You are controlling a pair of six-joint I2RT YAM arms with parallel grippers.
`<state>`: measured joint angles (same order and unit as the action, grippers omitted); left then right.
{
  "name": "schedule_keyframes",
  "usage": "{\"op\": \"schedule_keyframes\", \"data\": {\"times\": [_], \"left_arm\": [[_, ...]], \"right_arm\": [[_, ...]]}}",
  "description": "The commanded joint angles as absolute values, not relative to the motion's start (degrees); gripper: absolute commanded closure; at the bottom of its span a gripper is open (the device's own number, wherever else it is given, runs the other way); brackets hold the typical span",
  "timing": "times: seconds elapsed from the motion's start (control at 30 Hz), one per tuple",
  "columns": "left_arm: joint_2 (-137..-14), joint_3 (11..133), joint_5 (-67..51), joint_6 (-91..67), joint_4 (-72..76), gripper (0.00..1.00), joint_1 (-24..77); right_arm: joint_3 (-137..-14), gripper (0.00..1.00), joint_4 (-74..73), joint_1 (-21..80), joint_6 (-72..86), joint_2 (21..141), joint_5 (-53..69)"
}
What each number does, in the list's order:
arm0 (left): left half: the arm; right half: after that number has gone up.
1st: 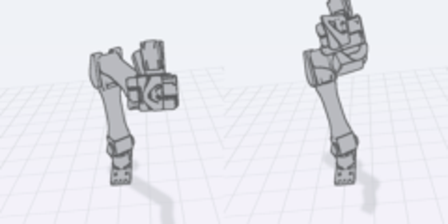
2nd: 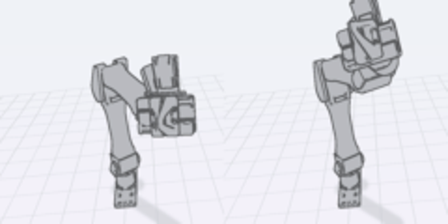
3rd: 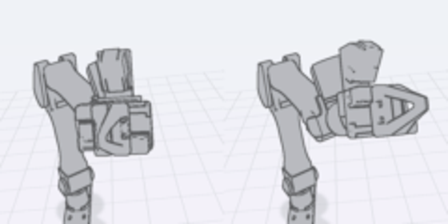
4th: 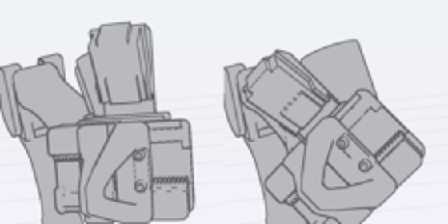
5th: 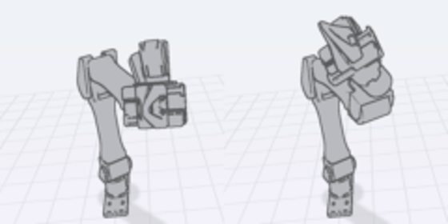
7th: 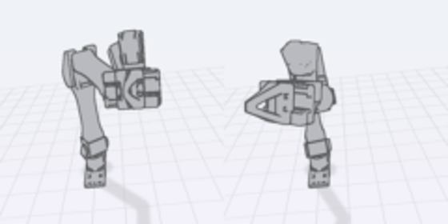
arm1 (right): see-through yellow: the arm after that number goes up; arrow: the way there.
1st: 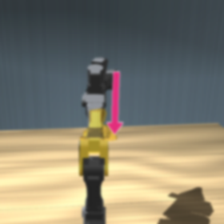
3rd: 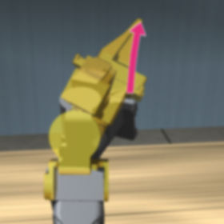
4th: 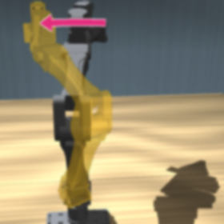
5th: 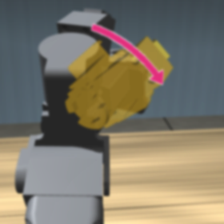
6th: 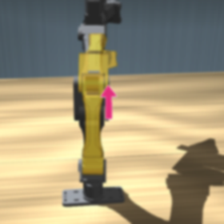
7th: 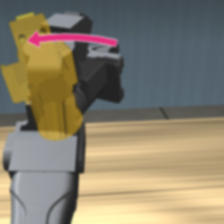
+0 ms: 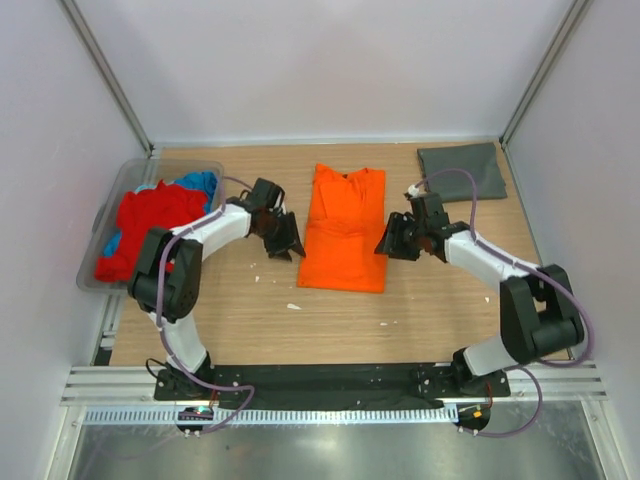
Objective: Fold and stack the t-shirts
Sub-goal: Fold the tshirt
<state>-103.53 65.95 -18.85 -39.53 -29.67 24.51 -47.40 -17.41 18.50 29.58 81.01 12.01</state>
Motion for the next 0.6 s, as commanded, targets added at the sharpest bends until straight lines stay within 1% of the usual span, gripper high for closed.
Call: {"op": "schedule_keyframes", "data": {"times": [0.0,0.03,0.17,0.27,0.4,0.47,0.57], "left_arm": [[-104.23,75.92,-18.89,-32.8,-29.79,0.55,21.63],[-106.76,79.16,-19.16,-31.74,-29.71,0.55,21.01],[-112.05,84.97,-20.21,-27.08,-28.74,0.54,20.48],[-115.82,87.96,-20.21,-24.88,-28.3,0.53,20.04],[-119.17,89.65,-22.4,-21.45,-26.99,0.53,19.6],[-119.97,89.13,-25.91,-20.13,-23.57,0.54,19.6],[-121.46,89.03,-28.12,-18.81,-20.66,0.54,19.6]], "right_arm": [[-53.25,0.5,-10.55,13.98,24.97,87.17,19.68],[-54.22,0.49,-11.16,12.58,23.74,90.06,20.82],[-59.31,0.48,-13.61,10.21,21.36,96.04,22.94],[-61.96,0.48,-13.71,9.06,19.52,98.52,26.01],[-63.89,0.48,-13.97,6.95,16.79,101.76,27.24],[-65.03,0.48,-14.67,6.59,14.6,103.44,28.99],[-66.88,0.49,-15.38,5.8,12.31,106.78,30.32]]}}
